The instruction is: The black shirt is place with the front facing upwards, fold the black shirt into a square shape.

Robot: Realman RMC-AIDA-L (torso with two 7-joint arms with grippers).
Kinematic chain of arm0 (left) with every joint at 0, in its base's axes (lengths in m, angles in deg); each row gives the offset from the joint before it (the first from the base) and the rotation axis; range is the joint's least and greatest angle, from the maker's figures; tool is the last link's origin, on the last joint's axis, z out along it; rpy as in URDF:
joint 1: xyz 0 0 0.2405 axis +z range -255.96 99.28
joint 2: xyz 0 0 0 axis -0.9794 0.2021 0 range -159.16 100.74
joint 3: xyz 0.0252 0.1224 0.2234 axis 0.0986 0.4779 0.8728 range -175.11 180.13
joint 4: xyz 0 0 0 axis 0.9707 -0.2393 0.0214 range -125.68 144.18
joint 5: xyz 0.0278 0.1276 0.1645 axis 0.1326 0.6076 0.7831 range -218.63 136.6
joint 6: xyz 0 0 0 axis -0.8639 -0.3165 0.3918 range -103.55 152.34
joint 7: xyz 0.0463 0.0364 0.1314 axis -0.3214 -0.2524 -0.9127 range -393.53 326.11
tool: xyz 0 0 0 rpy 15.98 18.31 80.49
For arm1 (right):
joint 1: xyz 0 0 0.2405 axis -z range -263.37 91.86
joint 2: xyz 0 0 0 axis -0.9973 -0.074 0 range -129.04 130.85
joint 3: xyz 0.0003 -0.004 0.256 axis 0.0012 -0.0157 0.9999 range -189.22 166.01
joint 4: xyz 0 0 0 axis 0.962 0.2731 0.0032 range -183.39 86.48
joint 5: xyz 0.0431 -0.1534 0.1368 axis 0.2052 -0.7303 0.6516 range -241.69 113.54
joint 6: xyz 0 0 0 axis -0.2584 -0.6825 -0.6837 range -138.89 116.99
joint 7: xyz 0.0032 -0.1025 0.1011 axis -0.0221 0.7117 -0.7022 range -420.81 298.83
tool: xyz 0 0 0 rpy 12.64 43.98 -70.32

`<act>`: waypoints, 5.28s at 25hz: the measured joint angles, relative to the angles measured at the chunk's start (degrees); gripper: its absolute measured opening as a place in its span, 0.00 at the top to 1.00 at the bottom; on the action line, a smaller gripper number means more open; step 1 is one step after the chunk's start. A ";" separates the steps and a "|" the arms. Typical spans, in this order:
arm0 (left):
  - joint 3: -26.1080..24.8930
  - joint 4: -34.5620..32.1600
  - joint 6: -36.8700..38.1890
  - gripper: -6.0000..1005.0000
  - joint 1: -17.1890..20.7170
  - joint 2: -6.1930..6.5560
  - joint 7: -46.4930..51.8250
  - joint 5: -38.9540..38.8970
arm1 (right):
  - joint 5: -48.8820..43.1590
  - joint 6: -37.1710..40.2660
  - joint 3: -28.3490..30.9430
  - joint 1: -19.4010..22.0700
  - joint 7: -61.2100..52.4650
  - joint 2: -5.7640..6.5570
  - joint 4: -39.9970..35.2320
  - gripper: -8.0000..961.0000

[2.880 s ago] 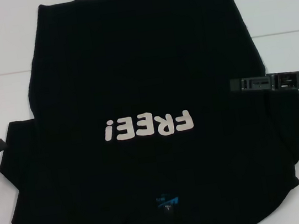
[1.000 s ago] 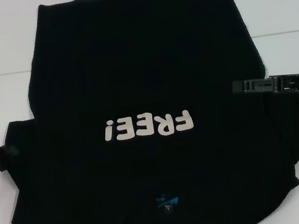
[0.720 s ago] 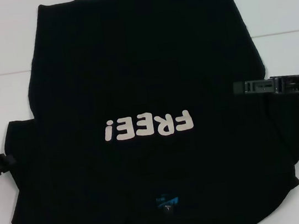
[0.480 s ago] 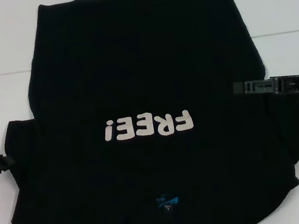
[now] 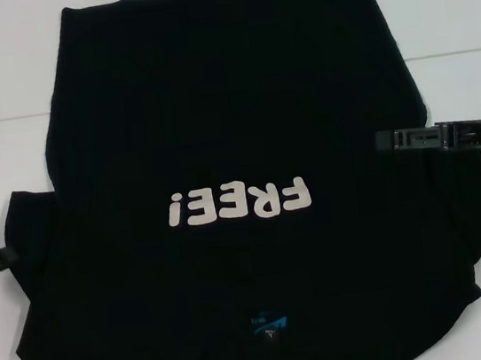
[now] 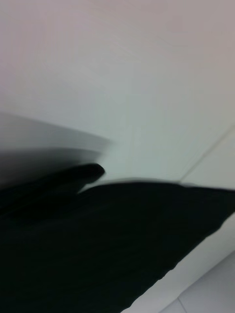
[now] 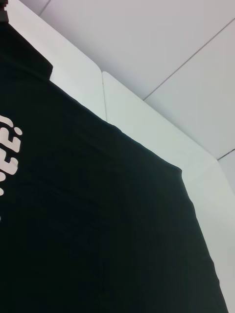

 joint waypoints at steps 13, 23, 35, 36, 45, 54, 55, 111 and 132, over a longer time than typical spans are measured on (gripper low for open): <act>-0.09 -3.40 -1.15 0.95 -1.37 3.74 3.04 7.29 | 0.03 0.09 0.00 0.01 0.00 0.00 -0.01 0.03; -0.05 -3.67 -1.59 0.95 -3.70 5.78 4.42 10.96 | 0.03 0.16 0.00 0.15 0.08 0.00 -0.01 0.03; 0.20 -4.20 -2.80 0.95 -4.14 5.46 7.40 13.56 | 0.03 0.17 -0.01 0.30 0.09 0.00 -0.09 0.03; 0.15 -4.28 -2.66 0.95 -4.13 5.41 7.50 13.76 | 0.03 0.17 0.00 0.28 0.09 0.00 -0.11 0.03; -0.01 -5.14 0.06 0.95 -3.68 4.14 6.35 10.32 | 0.03 0.17 -0.01 -0.04 0.09 0.00 -0.22 0.03; 0.25 -9.27 12.32 0.95 -6.87 2.61 5.93 0.61 | 0.02 0.15 0.01 -0.25 0.09 0.00 -0.27 0.03; 0.31 -8.57 12.70 0.95 -7.62 2.38 5.93 0.60 | 0.02 0.13 0.03 -0.25 0.09 0.00 -0.23 0.03; -2.72 2.83 19.88 0.05 -1.64 1.26 -35.91 -20.01 | -23.65 9.22 9.14 0.33 -31.83 7.89 1.25 0.03; -6.40 3.15 20.02 0.05 -1.42 1.18 -35.87 -22.27 | -24.19 4.83 3.49 -2.77 -34.82 7.09 4.72 0.26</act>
